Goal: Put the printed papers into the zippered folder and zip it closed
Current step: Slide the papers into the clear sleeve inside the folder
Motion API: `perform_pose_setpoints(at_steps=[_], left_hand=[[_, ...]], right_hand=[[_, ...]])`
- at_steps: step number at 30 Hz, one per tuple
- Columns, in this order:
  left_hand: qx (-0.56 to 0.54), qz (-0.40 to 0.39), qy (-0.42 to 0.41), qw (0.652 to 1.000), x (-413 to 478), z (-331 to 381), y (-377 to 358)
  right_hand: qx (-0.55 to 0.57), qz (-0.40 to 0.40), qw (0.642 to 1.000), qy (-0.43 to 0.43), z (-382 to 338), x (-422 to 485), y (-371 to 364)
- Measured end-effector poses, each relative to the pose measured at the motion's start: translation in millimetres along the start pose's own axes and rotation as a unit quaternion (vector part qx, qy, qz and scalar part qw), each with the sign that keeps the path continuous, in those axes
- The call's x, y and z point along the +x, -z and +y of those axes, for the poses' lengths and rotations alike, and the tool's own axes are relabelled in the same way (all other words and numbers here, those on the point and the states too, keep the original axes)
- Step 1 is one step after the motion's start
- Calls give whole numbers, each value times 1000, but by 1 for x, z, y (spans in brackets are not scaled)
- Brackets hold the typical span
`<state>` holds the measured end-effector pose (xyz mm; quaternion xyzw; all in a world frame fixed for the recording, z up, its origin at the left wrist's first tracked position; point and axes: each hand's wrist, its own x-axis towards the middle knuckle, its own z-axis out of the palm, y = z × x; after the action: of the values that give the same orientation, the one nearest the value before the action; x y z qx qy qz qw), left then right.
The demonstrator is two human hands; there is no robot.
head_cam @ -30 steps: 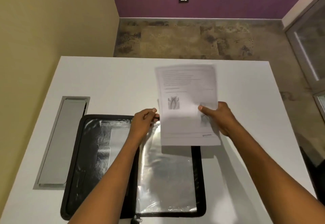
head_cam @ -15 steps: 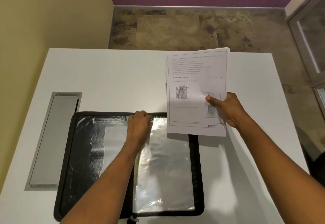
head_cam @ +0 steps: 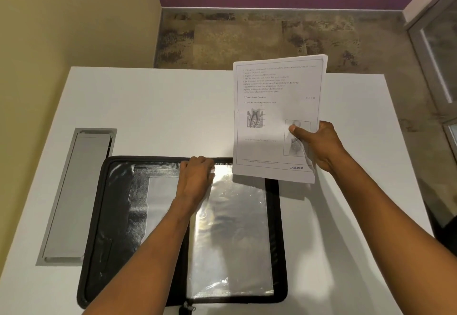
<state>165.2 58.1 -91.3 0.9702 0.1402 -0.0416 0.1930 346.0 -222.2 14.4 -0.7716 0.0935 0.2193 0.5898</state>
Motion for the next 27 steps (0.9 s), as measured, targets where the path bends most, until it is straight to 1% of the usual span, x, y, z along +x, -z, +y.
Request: perform_pose_setpoints(at_steps=[3,6,11,13,16,24,27], left_hand=[[-28,-3,22,999,0,-3,-1],[-33,-20,22,999,4,-6,1],[-14,-50,-13,999,12,-9,6],[-18,-47,-27,998,15,-9,7],[-15,-38,-21,999,20,-6,8],[8,-18,-13,1000,23,-5,6],[24,-9,-27,999,23,-3,5]], right_hand=[[10,2,1000,4,-4,1,-2],[12,1,1000,5,-5,0,-4],[14,7,1000,9,-7,-1,-10],[19,16,1000,13,-9,1,-12],[19,27,999,20,-12,4,-14],[-18,23,999,35,-16,10,-16],[-27,18,999,34,-16,12,-17]])
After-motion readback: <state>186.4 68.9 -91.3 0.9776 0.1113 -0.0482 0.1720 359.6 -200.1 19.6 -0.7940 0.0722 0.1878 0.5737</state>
